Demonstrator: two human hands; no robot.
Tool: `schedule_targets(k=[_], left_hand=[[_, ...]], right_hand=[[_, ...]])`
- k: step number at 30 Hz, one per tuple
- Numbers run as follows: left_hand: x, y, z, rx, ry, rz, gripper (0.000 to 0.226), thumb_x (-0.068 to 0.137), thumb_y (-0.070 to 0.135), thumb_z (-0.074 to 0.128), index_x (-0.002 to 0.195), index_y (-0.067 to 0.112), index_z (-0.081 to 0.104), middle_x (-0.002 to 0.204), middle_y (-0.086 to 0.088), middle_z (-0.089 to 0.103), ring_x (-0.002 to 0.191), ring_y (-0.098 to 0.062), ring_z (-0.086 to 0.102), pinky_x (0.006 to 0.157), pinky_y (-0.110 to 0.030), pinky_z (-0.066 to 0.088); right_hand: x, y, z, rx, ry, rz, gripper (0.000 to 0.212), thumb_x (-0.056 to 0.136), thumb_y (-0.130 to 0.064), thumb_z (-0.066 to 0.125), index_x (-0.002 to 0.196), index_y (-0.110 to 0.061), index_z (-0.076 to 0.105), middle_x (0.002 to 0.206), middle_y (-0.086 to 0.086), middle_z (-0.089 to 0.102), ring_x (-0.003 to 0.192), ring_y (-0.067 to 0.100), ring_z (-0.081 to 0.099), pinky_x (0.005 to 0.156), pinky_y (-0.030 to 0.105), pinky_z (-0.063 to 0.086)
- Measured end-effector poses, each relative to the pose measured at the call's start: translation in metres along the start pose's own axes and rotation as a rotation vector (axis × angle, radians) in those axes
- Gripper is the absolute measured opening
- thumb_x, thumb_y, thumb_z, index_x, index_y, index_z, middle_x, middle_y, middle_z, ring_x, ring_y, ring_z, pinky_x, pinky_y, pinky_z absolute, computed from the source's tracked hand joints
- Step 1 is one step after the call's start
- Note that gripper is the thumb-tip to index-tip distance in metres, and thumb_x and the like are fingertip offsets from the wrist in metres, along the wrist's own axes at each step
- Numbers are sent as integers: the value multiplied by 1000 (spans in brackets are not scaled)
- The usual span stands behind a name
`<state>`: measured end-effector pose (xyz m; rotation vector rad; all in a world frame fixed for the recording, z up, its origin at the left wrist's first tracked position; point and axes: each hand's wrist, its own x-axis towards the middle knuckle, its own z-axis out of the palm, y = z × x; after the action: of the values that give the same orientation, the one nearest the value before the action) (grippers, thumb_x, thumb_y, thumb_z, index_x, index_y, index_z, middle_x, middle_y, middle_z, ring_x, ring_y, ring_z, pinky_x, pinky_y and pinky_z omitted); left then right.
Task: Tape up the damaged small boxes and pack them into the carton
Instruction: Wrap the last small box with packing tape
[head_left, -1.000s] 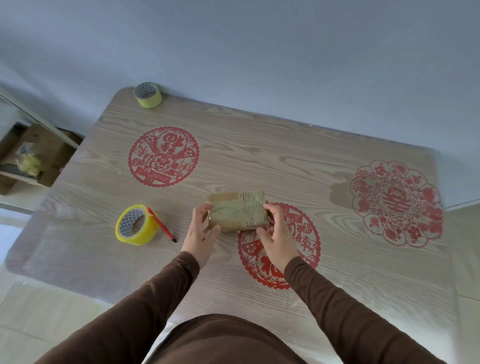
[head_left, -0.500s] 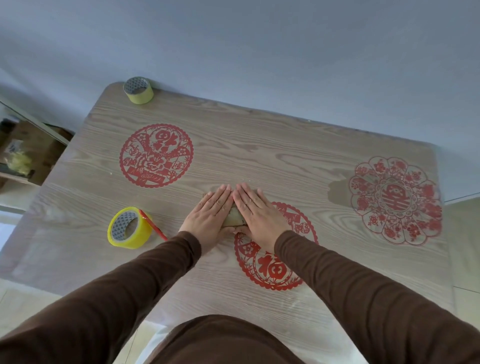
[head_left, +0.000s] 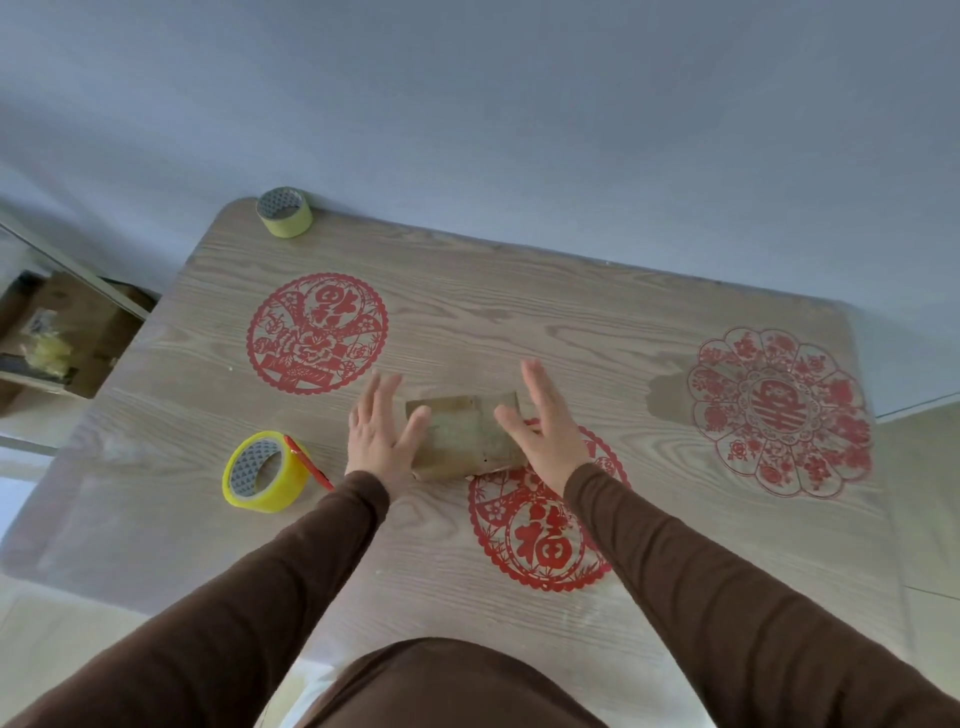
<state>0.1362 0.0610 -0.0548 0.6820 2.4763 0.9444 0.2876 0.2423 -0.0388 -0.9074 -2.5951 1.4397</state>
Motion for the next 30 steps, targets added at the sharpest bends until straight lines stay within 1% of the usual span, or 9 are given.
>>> schedule_targets(k=[2, 4, 7, 10, 13, 17, 21, 26, 30], left_hand=[[0, 6, 1, -368, -91, -435, 63, 100, 61, 36, 143, 16, 49, 147, -12, 49, 136, -26, 42, 113, -38, 29], [-5, 12, 4, -595, -186, -636, 79, 88, 81, 33, 117, 14, 63, 112, -8, 65, 108, -27, 58, 103, -45, 42], [-19, 14, 9, -630, -126, -500, 65, 74, 83, 44, 104, 26, 53, 105, 1, 54, 103, -22, 50, 99, -46, 44], [-38, 4, 21, -670, -29, -418, 32, 94, 40, 66, 110, 16, 51, 116, -5, 62, 111, -25, 60, 97, -43, 51], [-50, -9, 35, -682, -43, -397, 42, 96, 17, 66, 131, 17, 42, 137, -11, 54, 128, -26, 54, 105, -42, 49], [-52, -5, 46, -697, -40, -348, 59, 104, 25, 52, 156, 32, 24, 146, 1, 44, 131, -17, 47, 115, -37, 38], [-50, -2, 57, -504, 50, -304, 50, 107, 33, 41, 154, 29, 25, 136, 0, 51, 119, -16, 54, 104, -32, 44], [-47, -2, 55, -415, 27, -295, 53, 105, 40, 42, 153, 25, 24, 135, 1, 50, 119, -17, 54, 106, -34, 45], [-45, -9, 40, -290, -3, -328, 43, 94, 48, 62, 125, 22, 46, 110, 0, 61, 101, -22, 61, 85, -36, 51]], right_hand=[[-6, -4, -3, 256, 3, 248, 78, 97, -68, 30, 160, -24, 19, 167, 2, 20, 153, 17, 19, 120, 32, 14], [-15, -9, 1, 368, -71, 356, 69, 103, -60, 22, 158, -18, 28, 163, 5, 30, 150, 21, 28, 117, 30, 20], [-28, -10, 11, 485, 45, 367, 51, 103, -58, 34, 137, -21, 46, 141, 6, 54, 129, 21, 51, 96, 22, 40], [-39, 3, 29, 532, 128, 361, 33, 100, -38, 59, 120, -15, 46, 115, 2, 60, 104, 15, 60, 77, 14, 47], [-44, 18, 48, 540, 57, 332, 40, 102, -24, 55, 139, -19, 39, 136, 1, 54, 124, 15, 56, 100, 24, 48], [-40, 10, 64, 570, 82, 336, 59, 107, -45, 37, 160, -31, 17, 156, -21, 25, 142, -1, 26, 115, 23, 22], [-33, 14, 81, 401, 247, 320, 56, 107, -48, 33, 159, -27, 26, 161, -8, 34, 144, 7, 35, 112, 18, 28], [-29, 14, 75, 351, 191, 319, 55, 108, -44, 32, 159, -25, 25, 161, -5, 34, 146, 12, 35, 111, 17, 26], [-16, 23, 50, 203, 115, 275, 56, 102, -55, 44, 150, -26, 45, 146, -4, 52, 135, 14, 47, 113, 30, 38]])
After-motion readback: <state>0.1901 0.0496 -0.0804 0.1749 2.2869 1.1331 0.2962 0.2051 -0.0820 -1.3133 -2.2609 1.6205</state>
